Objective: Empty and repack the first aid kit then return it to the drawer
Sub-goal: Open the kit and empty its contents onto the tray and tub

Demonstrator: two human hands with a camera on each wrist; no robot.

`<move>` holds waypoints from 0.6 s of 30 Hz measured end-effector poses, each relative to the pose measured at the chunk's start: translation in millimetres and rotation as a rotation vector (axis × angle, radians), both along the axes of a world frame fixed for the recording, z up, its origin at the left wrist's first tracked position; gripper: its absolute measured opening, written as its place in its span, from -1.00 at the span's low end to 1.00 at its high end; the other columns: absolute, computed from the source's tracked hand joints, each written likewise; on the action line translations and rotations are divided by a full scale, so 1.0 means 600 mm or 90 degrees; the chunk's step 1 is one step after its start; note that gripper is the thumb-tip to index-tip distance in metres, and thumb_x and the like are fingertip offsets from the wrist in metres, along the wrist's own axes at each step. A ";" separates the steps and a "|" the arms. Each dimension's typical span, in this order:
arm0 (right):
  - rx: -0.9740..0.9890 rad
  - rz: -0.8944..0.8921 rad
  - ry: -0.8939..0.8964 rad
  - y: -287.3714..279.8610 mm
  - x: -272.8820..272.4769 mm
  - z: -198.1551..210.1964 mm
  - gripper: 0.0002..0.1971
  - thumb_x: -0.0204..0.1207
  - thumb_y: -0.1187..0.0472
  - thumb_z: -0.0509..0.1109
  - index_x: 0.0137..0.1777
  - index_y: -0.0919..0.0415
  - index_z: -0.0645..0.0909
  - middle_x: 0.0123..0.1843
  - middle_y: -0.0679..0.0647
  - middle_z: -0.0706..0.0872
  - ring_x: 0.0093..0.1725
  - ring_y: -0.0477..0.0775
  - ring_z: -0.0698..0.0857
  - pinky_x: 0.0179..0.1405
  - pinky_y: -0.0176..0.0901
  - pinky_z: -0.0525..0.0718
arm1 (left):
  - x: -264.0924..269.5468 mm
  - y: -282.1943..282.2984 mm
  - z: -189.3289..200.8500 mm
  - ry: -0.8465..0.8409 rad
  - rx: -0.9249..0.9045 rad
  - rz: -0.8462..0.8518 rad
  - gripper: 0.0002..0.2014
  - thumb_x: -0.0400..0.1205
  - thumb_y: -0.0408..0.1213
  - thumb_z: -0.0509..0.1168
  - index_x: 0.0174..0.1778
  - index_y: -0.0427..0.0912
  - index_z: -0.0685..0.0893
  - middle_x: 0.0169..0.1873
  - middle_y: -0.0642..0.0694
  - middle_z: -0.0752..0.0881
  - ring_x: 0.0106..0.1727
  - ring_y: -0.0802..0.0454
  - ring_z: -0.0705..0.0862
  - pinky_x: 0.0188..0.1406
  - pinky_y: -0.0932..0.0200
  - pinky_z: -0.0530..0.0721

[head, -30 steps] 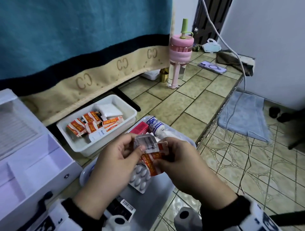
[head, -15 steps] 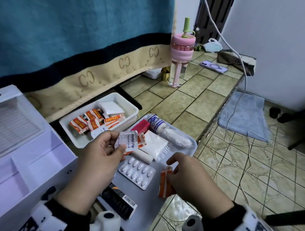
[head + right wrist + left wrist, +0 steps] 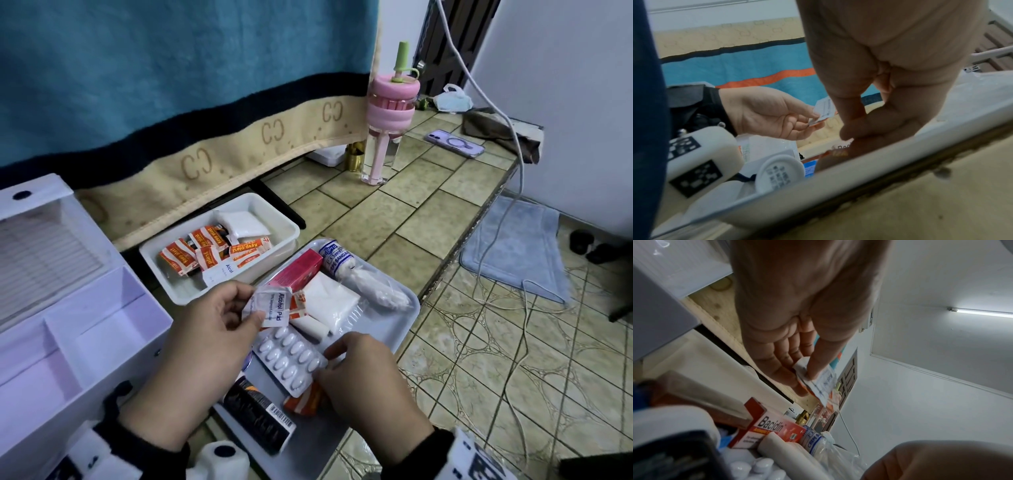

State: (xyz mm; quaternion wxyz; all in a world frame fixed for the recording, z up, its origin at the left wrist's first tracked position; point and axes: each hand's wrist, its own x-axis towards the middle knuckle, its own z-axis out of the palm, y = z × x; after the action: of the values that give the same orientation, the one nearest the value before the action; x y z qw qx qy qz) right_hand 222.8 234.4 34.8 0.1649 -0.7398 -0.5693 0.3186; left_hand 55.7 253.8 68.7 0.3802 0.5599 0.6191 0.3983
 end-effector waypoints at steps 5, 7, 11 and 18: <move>0.037 0.002 0.000 -0.021 0.017 0.010 -0.85 0.40 0.18 0.31 -0.05 0.01 0.59 -0.22 0.04 0.78 -0.14 0.07 0.73 -0.30 -0.19 0.60 | -0.002 -0.002 0.003 0.004 -0.007 0.000 -0.73 0.53 -0.49 0.40 -0.19 0.05 0.66 -0.23 0.27 0.80 -0.24 0.33 0.78 -0.16 0.29 0.73; 0.052 0.022 -0.007 -0.030 0.020 0.017 -0.87 0.41 0.18 0.28 -0.08 -0.02 0.58 -0.29 0.02 0.73 -0.18 0.05 0.71 -0.43 -0.30 0.47 | -0.002 -0.004 0.004 0.010 -0.015 -0.002 -0.72 0.53 -0.48 0.40 -0.19 0.08 0.66 -0.23 0.30 0.79 -0.22 0.33 0.78 -0.11 0.26 0.70; 0.037 0.103 -0.041 -0.038 0.014 0.031 -0.72 0.43 0.20 0.24 0.00 -0.11 0.71 -0.05 -0.05 0.77 0.06 -0.05 0.70 -0.01 -0.27 0.58 | 0.003 -0.010 0.007 0.019 -0.020 0.005 -0.71 0.54 -0.49 0.40 -0.20 0.08 0.64 -0.26 0.16 0.81 -0.26 0.32 0.77 -0.21 0.31 0.67; 0.049 0.209 -0.114 -0.026 -0.006 0.028 -0.65 0.45 0.22 0.21 0.19 0.03 0.68 0.15 0.08 0.74 0.24 0.10 0.61 0.15 -0.14 0.56 | 0.002 -0.020 0.010 0.023 -0.044 0.033 -0.70 0.53 -0.47 0.41 -0.20 0.11 0.62 -0.22 0.11 0.79 -0.22 0.17 0.80 0.04 -0.11 0.76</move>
State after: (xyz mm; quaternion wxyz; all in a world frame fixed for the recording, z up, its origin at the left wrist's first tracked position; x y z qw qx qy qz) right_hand 219.4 218.6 51.4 0.0878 -0.6554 -0.7066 0.2520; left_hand 56.8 242.0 74.9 0.3777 0.5371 0.6535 0.3765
